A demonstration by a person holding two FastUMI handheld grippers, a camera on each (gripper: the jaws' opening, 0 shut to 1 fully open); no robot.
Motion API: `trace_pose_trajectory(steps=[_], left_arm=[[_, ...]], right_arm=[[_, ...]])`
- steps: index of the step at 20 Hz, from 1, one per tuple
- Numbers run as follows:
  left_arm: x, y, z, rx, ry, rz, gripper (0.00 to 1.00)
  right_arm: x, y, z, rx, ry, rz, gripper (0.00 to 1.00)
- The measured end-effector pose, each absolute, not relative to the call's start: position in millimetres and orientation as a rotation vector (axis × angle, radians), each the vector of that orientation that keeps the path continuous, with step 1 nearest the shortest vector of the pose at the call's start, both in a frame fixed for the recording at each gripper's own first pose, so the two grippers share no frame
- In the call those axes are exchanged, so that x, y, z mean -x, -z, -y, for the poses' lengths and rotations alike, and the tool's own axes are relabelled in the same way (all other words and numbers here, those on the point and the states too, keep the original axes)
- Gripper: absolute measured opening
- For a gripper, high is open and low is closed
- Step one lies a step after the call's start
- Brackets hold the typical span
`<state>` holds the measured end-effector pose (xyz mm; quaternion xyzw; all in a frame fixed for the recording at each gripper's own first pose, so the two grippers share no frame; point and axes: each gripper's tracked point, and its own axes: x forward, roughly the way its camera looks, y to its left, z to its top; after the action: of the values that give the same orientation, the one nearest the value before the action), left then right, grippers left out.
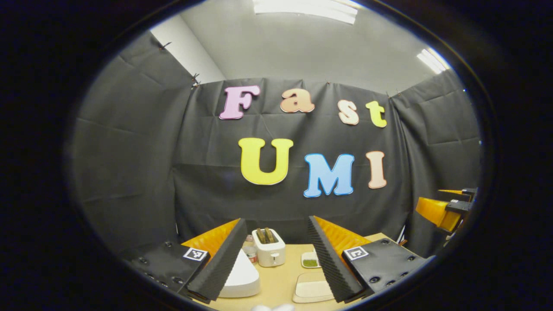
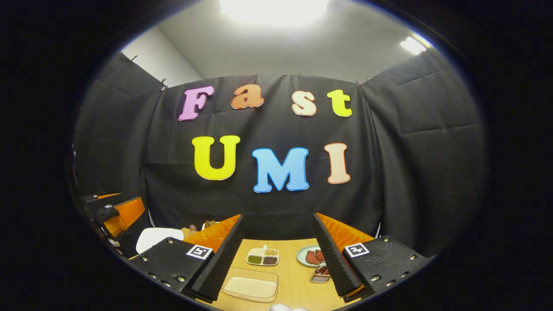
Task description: Close the left gripper, press the button to open the rice cooker; take a wooden spoon from the chopstick holder with the right hand, scoop a spoonful of rice and pour it into the rice cooker, then put the wooden spoon back into the chopstick holder.
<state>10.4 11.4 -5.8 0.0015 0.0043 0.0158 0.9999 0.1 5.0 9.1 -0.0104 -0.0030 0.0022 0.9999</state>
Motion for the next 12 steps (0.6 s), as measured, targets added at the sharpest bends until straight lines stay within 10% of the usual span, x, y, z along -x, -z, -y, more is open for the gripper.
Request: trace_pose_trajectory(steps=[12], left_arm=[[-16.9, 4.7, -22.1, -0.016, -0.060, 0.011, 0.96]], right_arm=[[-2.2, -7.8, -7.5, 0.020, -0.006, -0.006, 0.95]])
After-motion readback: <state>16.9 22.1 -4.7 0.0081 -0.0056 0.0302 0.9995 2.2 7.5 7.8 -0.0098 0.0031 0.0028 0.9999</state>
